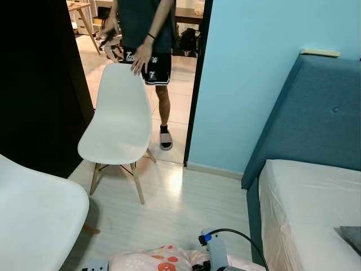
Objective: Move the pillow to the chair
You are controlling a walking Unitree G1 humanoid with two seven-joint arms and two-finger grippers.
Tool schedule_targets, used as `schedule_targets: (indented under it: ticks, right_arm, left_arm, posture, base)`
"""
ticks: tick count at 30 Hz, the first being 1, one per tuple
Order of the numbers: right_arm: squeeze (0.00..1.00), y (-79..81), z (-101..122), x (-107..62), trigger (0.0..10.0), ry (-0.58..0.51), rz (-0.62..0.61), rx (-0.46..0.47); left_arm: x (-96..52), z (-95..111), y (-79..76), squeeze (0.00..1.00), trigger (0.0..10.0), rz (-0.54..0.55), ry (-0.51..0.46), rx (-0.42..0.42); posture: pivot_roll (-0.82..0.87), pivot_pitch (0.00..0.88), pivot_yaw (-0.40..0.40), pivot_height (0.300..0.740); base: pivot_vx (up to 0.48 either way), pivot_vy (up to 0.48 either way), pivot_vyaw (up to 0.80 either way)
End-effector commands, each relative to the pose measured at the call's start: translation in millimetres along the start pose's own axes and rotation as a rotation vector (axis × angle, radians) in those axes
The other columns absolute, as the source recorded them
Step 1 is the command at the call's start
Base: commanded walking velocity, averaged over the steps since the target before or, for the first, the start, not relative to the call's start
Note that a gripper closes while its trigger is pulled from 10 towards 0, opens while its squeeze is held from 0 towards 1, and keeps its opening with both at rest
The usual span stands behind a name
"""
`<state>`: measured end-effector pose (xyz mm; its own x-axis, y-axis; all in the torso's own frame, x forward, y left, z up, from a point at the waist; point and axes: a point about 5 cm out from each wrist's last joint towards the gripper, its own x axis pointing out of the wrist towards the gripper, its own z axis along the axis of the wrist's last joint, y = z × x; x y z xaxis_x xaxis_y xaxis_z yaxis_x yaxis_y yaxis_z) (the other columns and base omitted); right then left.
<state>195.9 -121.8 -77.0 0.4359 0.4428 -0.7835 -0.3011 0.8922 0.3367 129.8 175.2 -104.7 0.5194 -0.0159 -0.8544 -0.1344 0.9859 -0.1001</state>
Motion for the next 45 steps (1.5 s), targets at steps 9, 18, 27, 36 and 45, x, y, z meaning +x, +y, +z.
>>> schedule_targets:
  ticks: [9, 18, 27, 36, 45]
  right_arm:
    - [0.0, -2.4, 6.7, -1.4, 10.0, -0.046, 0.01, -0.003]
    - [0.0, 1.5, 13.0, 0.0, 10.0, -0.063, 0.042, -0.008]
    - [0.0, -2.7, 23.0, -0.9, 10.0, -0.122, -0.002, 0.034]
    - [0.0, -5.3, 67.1, -4.2, 10.0, -0.312, -0.009, 0.14]
    - [0.0, 5.6, 154.2, -25.4, 10.0, -0.723, 0.325, 0.481]
  left_arm:
    - [0.7, -3.5, -8.6, 0.0, 10.0, -0.032, 0.022, -0.01]
    - [2.5, 5.9, -7.2, 0.0, 10.0, -0.028, -0.002, -0.013]
    - [2.6, 4.3, -10.2, 0.0, 10.0, -0.03, -0.003, -0.055]
    - [3.1, 5.8, -12.1, 0.0, 10.0, -0.048, -0.002, -0.034]
    - [3.2, 6.5, -13.3, 0.0, 10.0, -0.062, -0.004, -0.01]
  posture:
    - [0.02, 0.016, -0.067, 0.74]
    - [0.02, 0.028, -0.06, 0.74]
    - [0.02, 0.048, -0.071, 0.74]
    - [0.01, 0.047, -0.067, 0.74]
    - [0.0, 0.067, -0.053, 0.74]
  base:
    - [0.0, 0.0, 0.0]
    - [0.0, 0.0, 0.8]
    - [0.0, 0.0, 0.62]
    - [0.054, 0.0, 0.0]
    - [0.305, 0.0, 0.0]
